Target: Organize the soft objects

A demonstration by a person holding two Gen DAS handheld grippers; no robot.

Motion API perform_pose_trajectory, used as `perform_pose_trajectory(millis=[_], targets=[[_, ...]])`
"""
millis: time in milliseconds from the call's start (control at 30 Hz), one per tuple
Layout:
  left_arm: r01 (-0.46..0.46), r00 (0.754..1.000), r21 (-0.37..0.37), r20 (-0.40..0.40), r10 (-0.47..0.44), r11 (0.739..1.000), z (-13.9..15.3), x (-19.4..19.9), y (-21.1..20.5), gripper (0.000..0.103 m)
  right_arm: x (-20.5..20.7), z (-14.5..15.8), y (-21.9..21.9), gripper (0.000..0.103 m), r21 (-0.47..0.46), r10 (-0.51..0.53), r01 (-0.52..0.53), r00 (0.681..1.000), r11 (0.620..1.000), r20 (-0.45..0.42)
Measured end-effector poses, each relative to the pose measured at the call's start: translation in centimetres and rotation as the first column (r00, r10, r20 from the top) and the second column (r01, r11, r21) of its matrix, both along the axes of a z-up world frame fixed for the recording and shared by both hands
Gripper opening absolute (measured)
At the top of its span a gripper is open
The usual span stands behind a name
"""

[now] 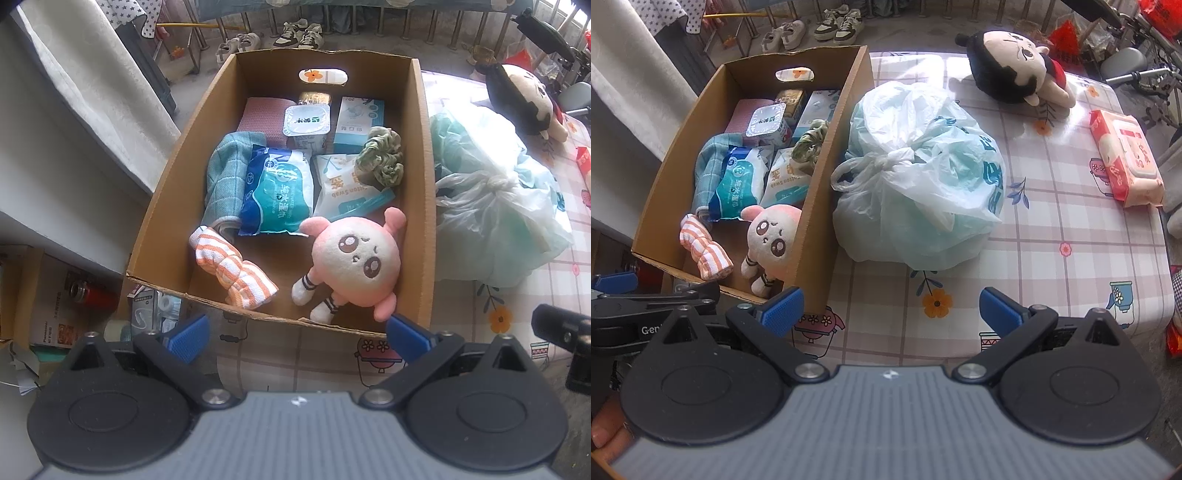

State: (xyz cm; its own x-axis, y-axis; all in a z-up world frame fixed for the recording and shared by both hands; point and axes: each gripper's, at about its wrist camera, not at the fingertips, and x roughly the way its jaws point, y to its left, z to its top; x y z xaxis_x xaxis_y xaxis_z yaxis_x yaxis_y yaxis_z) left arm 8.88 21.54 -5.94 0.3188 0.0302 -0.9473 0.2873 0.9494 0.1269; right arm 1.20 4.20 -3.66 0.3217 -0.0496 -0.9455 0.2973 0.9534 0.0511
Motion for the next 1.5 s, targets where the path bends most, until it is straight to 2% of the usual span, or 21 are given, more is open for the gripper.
perform_pose_trajectory(millis=[1500], targets=[[0.006,1.000,0.009,0.007,-0.006,1.000,-0.2,0.9,-0.5,0.102,1.5,-0.4,-0.3,0.102,0.000,0.032,-0.032,0.999,0.999,-0.006]])
